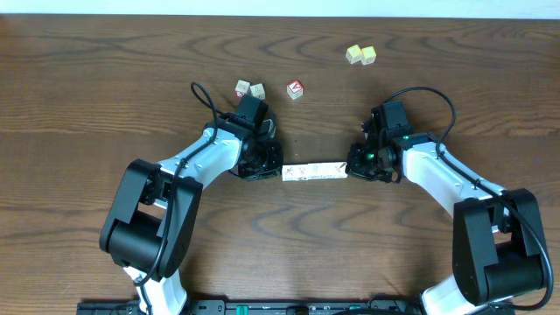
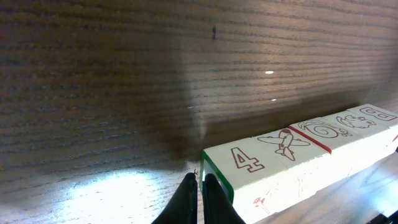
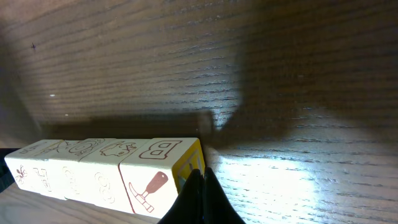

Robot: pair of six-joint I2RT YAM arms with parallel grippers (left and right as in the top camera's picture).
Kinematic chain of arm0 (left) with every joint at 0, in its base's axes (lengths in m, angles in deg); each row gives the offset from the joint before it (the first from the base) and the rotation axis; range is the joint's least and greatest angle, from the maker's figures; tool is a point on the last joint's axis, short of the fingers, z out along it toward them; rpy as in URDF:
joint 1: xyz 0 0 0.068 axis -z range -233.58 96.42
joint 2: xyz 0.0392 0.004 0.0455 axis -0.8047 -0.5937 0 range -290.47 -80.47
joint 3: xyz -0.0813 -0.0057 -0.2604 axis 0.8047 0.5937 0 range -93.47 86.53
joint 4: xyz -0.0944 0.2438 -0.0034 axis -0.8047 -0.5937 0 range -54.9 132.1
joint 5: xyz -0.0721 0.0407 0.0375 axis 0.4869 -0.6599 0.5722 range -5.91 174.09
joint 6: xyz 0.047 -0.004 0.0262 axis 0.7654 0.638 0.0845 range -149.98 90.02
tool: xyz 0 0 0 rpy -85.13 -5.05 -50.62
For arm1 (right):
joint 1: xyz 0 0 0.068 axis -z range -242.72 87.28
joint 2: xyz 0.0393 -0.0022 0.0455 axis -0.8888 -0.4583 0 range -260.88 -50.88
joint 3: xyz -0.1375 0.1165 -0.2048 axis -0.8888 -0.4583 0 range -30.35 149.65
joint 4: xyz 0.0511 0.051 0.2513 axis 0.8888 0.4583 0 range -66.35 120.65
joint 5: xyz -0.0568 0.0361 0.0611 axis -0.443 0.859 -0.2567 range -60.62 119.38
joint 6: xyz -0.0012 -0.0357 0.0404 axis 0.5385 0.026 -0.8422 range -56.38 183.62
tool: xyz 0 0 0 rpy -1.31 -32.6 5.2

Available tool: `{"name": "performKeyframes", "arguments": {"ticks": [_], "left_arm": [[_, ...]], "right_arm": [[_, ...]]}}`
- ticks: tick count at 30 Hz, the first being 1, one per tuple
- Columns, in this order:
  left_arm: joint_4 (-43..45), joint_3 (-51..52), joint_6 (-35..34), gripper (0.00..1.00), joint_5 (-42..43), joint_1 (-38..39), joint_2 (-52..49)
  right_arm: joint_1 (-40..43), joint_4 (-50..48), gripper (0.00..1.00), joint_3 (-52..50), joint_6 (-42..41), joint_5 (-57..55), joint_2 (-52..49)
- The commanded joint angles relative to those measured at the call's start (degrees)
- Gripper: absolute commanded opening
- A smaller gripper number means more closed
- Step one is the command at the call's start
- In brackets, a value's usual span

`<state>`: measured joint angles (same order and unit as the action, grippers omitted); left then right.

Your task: Lift 5 blocks

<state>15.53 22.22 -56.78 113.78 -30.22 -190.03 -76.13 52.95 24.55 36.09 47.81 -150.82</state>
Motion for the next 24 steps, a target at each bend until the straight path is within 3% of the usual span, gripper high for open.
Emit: {"name": "performKeyframes", "arguments": {"ticks": [1, 24], "left_arm": [[0.5, 0.3, -0.1, 0.07, 4.5, 0.8, 0.3], [0.6, 0.3, -0.1, 0.07, 6.1, 0.8, 1.7]], "right_arm": [[-0.9, -0.3, 0.01, -0.3, 0.9, 7.6, -0.5], [-0.9, -0.3, 0.01, -0.1, 1.7, 9.5, -0.4]]}}
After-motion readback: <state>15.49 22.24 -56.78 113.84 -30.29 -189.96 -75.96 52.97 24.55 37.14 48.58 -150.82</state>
